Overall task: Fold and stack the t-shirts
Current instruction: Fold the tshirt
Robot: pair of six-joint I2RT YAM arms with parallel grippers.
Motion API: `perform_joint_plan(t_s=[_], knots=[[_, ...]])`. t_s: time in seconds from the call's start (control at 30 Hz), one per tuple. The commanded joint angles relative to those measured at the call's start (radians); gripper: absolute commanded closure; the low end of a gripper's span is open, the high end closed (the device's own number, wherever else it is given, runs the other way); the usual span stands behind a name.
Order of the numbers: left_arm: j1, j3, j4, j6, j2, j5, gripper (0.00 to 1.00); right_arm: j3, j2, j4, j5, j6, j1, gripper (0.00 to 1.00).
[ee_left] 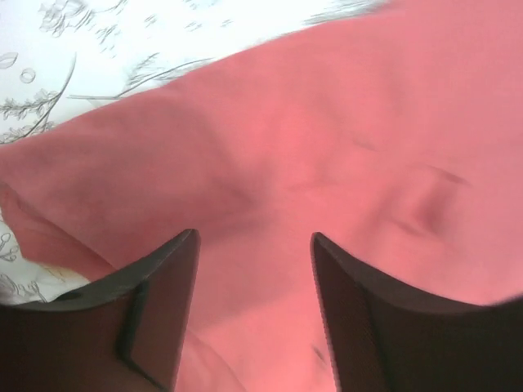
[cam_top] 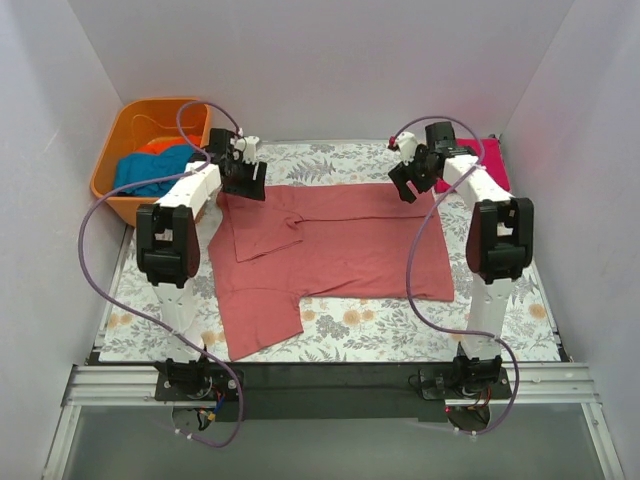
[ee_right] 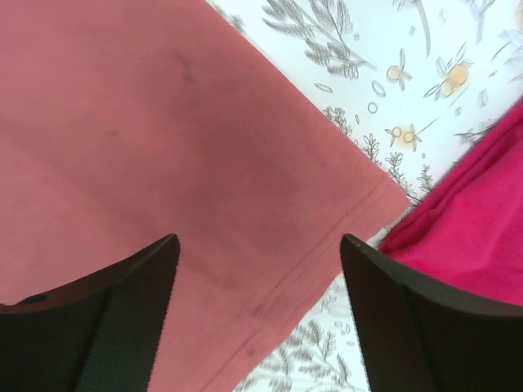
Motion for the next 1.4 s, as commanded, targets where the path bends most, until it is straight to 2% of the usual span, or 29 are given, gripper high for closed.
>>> perform_joint_plan(t_s=[0.0,0.07,0.17,0.27,0.3,0.33,0.47,0.57,0.77,1.1,1.23,1.3,1.37], knots=[[-0.010,0.004,-0.126,-0.014,-0.319,0.239,0.32,-0.030,-0.343,-0.174,-0.212,-0.076,0.011,0.09],[-0.010,-0.111,-0.179,0.031,-0.428,0.296,0.25,-0.137,-0.446,-0.247,-0.209,-0.134,0.014,0.05],[0.001,-0.278,-0.237,0.133,-0.628,0.350,0.24,-0.289,-0.606,-0.332,-0.200,-0.239,0.015,0.05],[0.009,-0.490,-0.308,0.250,-0.802,0.359,0.25,-0.443,-0.718,-0.392,-0.152,-0.317,0.018,0.13],[0.009,-0.554,-0.354,0.294,-0.868,0.350,0.27,-0.569,-0.793,-0.419,-0.140,-0.341,0.018,0.18],[0.009,-0.579,-0.404,0.351,-0.916,0.344,0.28,-0.610,-0.821,-0.422,-0.126,-0.343,0.020,0.21],[0.009,-0.676,-0.449,0.400,-1.015,0.281,0.32,-0.794,-0.939,-0.413,-0.095,-0.351,0.034,0.30],[0.009,-0.704,-0.475,0.398,-1.040,0.258,0.34,-0.906,-0.979,-0.367,-0.047,-0.342,0.044,0.41],[0.009,-0.713,-0.492,0.359,-1.040,0.272,0.35,-1.041,-0.994,-0.197,0.064,-0.342,0.053,0.43],[0.009,-0.751,-0.479,0.358,-1.036,0.244,0.34,-1.123,-0.961,-0.085,0.138,-0.394,0.054,0.45],[0.009,-0.776,-0.468,0.368,-1.034,0.217,0.35,-1.155,-0.942,-0.061,0.130,-0.395,0.055,0.50],[0.009,-0.794,-0.457,0.397,-1.050,0.218,0.37,-1.166,-0.941,-0.051,0.129,-0.397,0.055,0.56],[0.001,-0.829,-0.454,0.436,-1.062,0.220,0.42,-1.170,-0.938,-0.048,0.126,-0.397,0.055,0.66]])
